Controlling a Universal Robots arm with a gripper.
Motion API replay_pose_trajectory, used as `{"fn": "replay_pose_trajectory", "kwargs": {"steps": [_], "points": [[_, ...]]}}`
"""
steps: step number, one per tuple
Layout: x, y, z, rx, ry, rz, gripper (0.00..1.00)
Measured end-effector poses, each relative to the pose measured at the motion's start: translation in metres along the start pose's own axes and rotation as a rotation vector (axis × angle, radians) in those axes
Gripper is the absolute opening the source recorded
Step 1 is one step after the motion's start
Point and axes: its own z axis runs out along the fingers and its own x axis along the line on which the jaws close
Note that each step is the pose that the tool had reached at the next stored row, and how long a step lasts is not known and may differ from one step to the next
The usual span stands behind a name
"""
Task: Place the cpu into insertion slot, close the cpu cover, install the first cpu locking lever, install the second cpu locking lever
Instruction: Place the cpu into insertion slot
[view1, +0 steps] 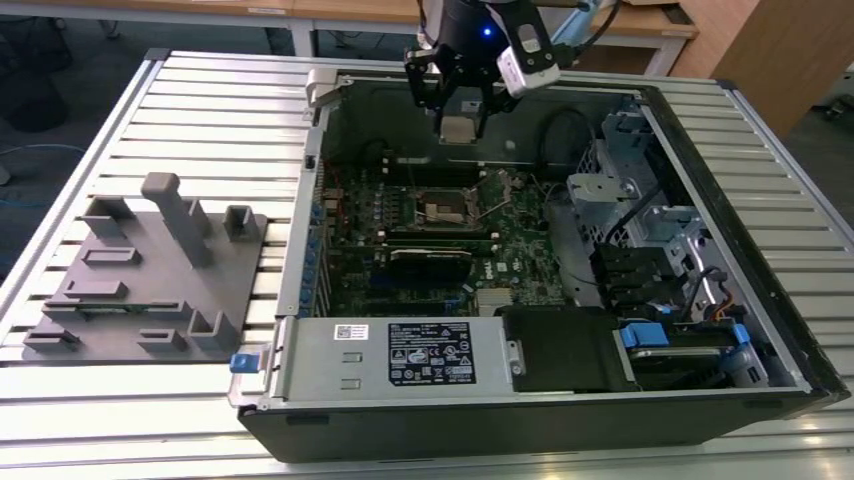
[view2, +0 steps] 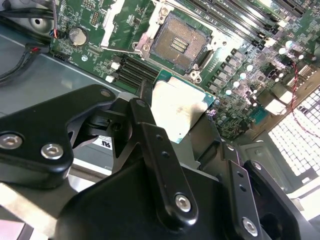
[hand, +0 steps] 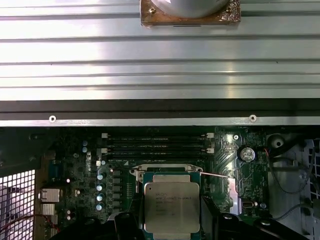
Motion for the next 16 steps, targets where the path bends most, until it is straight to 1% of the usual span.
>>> {"fn": "replay_pose_trajectory", "kwargs": {"steps": [5,13,16], "points": [[-0.0001,-0.0002,0.0026,-0.0002,-0.0003,0.000,0.54],[-0.0003,-0.0013,0.0152,-0.0003,-0.0040,0.000,0.54],[-0.0004,-0.0017,0.0188,-0.0004,-0.0058,-0.001,0.54]]}}
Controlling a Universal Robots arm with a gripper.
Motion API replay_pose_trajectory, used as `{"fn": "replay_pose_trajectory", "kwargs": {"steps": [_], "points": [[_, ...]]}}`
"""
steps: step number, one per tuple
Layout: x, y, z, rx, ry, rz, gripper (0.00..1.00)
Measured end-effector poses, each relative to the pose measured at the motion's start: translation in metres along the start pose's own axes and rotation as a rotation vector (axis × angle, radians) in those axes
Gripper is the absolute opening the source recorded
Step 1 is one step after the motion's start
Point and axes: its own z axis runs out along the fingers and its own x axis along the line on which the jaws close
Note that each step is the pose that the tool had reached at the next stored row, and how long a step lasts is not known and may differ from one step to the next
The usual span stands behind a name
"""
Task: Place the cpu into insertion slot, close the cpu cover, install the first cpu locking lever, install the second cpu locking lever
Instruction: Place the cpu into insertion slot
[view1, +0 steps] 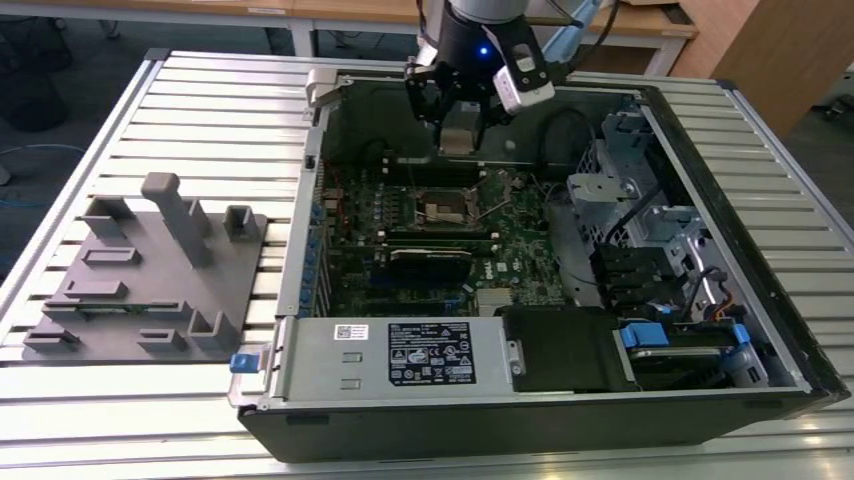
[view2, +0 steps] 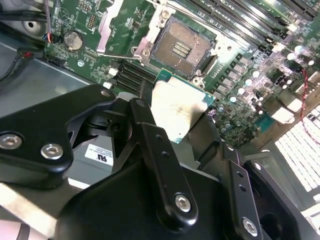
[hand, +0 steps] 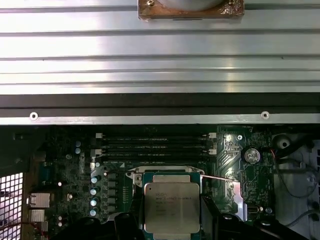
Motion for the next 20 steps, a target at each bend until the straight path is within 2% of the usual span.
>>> {"fn": "replay_pose_trajectory", "kwargs": {"steps": [6,11,15,20], "points": [[-0.0001,-0.0006,0.0070,-0.0001,-0.0035,0.000,0.54],[-0.0001,-0.0007,0.0081,0.0000,-0.0038,0.000,0.54],[-0.0001,-0.0011,0.0117,-0.0001,-0.0039,0.000,0.54],[-0.0001,-0.0011,0.0122,0.0000,-0.0038,0.000,0.54]]}}
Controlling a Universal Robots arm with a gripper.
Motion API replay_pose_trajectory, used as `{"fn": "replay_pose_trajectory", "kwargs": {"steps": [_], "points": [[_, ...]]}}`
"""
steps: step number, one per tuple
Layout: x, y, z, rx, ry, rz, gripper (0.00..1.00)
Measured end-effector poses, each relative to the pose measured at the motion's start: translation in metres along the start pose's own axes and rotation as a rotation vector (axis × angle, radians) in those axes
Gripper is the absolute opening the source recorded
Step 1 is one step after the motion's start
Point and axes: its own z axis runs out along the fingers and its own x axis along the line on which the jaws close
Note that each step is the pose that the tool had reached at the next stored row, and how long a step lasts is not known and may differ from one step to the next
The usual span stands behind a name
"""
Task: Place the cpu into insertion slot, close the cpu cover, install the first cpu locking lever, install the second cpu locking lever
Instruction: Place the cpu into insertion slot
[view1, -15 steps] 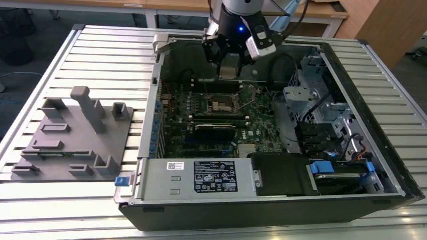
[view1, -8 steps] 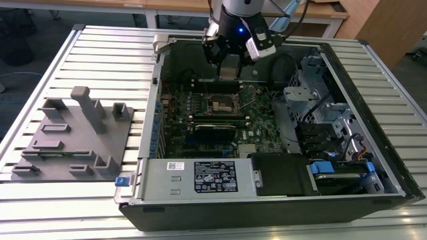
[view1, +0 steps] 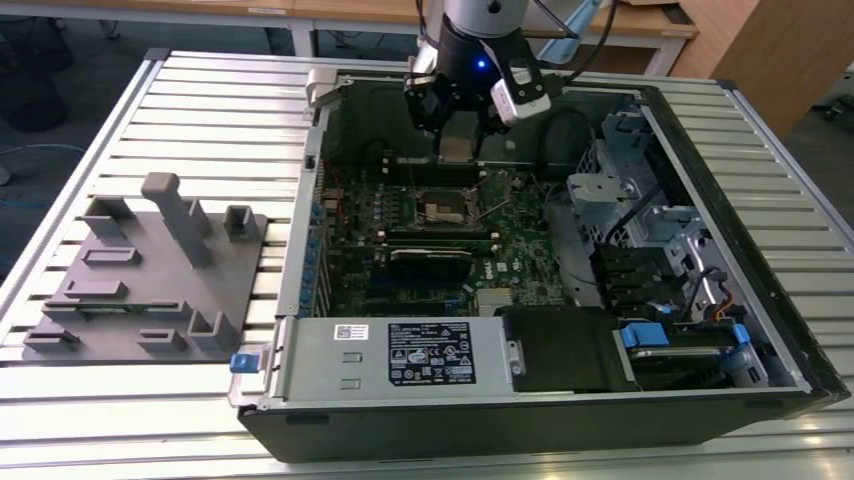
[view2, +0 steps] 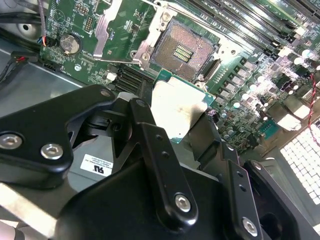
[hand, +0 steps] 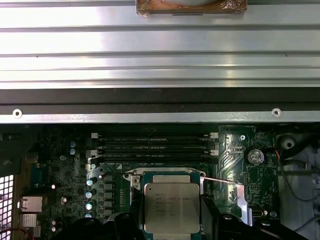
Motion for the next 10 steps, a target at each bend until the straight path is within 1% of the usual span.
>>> {"fn": "replay_pose_trajectory", "kwargs": {"steps": [10], "points": [[0.0000,-0.0005,0.0054,-0.0001,0.0000,0.000,0.54]]}}
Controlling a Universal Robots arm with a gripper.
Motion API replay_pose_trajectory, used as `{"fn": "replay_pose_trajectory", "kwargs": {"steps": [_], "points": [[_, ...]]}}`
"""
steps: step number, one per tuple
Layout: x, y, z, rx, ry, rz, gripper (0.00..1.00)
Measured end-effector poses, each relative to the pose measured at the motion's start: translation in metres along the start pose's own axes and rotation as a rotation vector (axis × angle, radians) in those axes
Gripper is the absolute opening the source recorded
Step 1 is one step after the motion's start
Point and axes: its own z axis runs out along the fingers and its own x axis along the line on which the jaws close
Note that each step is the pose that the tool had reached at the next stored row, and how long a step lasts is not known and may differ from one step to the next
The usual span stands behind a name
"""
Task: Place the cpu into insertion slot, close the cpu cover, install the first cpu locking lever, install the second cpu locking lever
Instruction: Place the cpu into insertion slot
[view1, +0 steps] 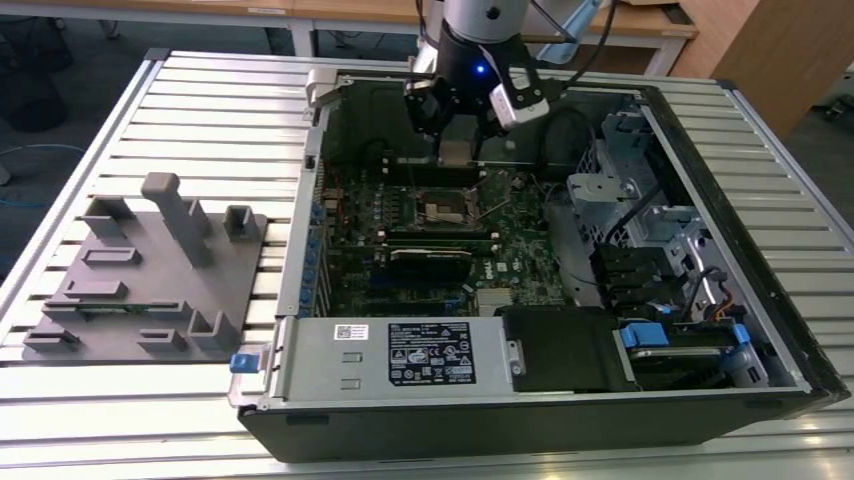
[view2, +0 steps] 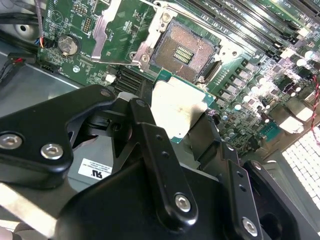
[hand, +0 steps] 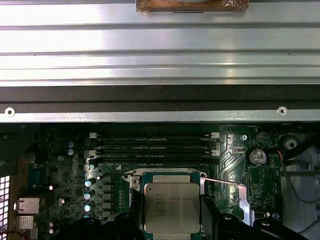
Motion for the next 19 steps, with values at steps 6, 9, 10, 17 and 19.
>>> {"fn": "replay_pose_trajectory", "kwargs": {"steps": [6,9,10,17,19], "points": [[0.0000,-0.0003,0.0036,0.0001,-0.0002,0.000,0.54],[0.0000,-0.0006,0.0072,0.0001,-0.0016,0.000,0.54],[0.0000,-0.0008,0.0083,0.0000,-0.0021,0.000,0.54],[-0.0002,-0.0050,0.0131,-0.0001,-0.0034,0.000,0.54],[-0.0002,-0.0073,0.0137,0.0000,-0.0034,0.000,0.54]]}}
